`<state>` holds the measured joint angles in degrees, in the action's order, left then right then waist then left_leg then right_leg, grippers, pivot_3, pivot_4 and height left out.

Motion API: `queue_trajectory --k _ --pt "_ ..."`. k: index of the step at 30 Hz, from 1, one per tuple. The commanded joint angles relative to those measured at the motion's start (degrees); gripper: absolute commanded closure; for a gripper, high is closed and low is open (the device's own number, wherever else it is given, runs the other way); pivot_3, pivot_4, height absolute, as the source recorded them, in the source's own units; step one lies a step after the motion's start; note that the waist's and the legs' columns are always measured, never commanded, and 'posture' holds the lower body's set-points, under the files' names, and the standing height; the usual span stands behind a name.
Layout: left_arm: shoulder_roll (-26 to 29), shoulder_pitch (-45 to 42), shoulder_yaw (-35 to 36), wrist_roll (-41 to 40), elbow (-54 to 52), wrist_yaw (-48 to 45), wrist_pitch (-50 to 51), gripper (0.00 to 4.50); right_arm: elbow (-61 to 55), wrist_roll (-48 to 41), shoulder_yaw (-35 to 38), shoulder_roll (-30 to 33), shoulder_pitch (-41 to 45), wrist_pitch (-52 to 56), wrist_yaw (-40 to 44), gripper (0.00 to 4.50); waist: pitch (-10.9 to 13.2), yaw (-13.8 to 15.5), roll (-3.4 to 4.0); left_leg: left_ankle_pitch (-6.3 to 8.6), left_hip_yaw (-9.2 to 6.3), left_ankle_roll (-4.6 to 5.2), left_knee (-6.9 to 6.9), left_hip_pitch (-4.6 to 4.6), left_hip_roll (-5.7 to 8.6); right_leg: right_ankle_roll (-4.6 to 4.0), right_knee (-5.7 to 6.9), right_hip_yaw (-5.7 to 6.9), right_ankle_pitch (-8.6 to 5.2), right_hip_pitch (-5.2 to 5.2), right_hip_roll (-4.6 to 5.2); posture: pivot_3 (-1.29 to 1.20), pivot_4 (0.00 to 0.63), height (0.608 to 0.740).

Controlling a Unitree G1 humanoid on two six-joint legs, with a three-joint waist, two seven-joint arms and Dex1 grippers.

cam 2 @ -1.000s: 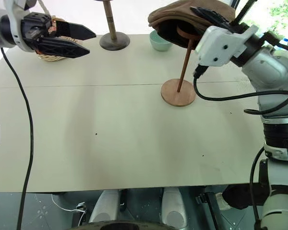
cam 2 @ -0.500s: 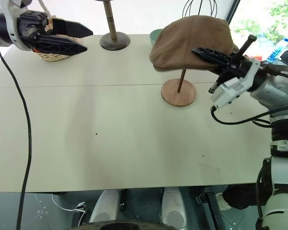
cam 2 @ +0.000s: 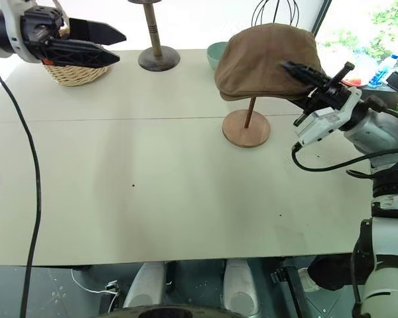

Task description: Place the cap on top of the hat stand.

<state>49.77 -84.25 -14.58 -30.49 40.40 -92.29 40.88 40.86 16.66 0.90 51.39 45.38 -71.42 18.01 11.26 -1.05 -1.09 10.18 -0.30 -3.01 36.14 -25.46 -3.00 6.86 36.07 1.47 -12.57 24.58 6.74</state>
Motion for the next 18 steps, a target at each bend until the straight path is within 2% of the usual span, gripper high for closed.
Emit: queue_trajectory --k 1,3,7,13,16,18 --pt "0.58 -2.63 0.6 -0.21 -0.53 -0.21 -0.21 0.0 -4.91 -0.55 2.66 1.76 -1.72 2.51 -1.59 0.93 0.0 0.0 0.0 0.0 0.0 0.0 0.0 0.01 0.0 -0.05 0.01 0.0 -0.03 0.0 0.0 0.0 0.15 0.728" --pt "0.52 -2.61 0.51 -0.26 -0.58 -0.21 -0.25 0.0 -7.28 -1.07 2.75 2.54 -3.44 3.56 -1.33 0.93 0.0 0.0 0.01 0.0 0.0 0.0 0.0 0.04 0.0 -0.05 0.04 -0.01 -0.03 0.0 0.0 0.0 0.15 0.728" --pt "0.9 -1.38 0.9 -0.59 -1.6 -0.21 -0.03 0.0 -20.14 -5.54 5.33 6.81 -14.91 10.01 1.79 0.93 0.0 0.37 0.01 0.0 -0.01 0.0 -0.02 0.03 0.0 0.02 0.04 -0.02 -0.03 -0.02 0.0 0.0 0.15 0.728" --pt "1.63 2.35 2.8 -0.95 -4.31 -0.21 0.3 0.0 -36.14 -9.54 16.1 11.34 -33.2 18.65 5.33 0.93 -0.01 0.27 0.02 0.0 -0.01 0.01 0.03 0.11 0.0 -0.04 0.07 -0.04 -0.05 -0.09 0.0 0.0 0.15 0.728" --pt "1.4 3.23 4.14 -0.53 -4.32 -0.21 0.31 0.0 -43.07 -13.16 22.05 13.84 -41.13 24.46 10.3 0.93 -0.01 0.24 0.0 0.0 0.0 0.01 0.08 0.12 0.0 -0.05 0.06 -0.05 -0.05 -0.12 0.0 0.0 0.15 0.728" --pt "1.19 3.27 4.75 -0.08 -3.7 -0.21 -0.06 0.0 -47.54 -19.57 26.38 17.19 -46.72 32.64 18.06 0.93 -0.01 0.26 0.0 0.0 0.0 0.01 0.09 0.12 0.0 -0.06 0.05 -0.06 -0.06 -0.13 0.0 0.0 0.15 0.728"
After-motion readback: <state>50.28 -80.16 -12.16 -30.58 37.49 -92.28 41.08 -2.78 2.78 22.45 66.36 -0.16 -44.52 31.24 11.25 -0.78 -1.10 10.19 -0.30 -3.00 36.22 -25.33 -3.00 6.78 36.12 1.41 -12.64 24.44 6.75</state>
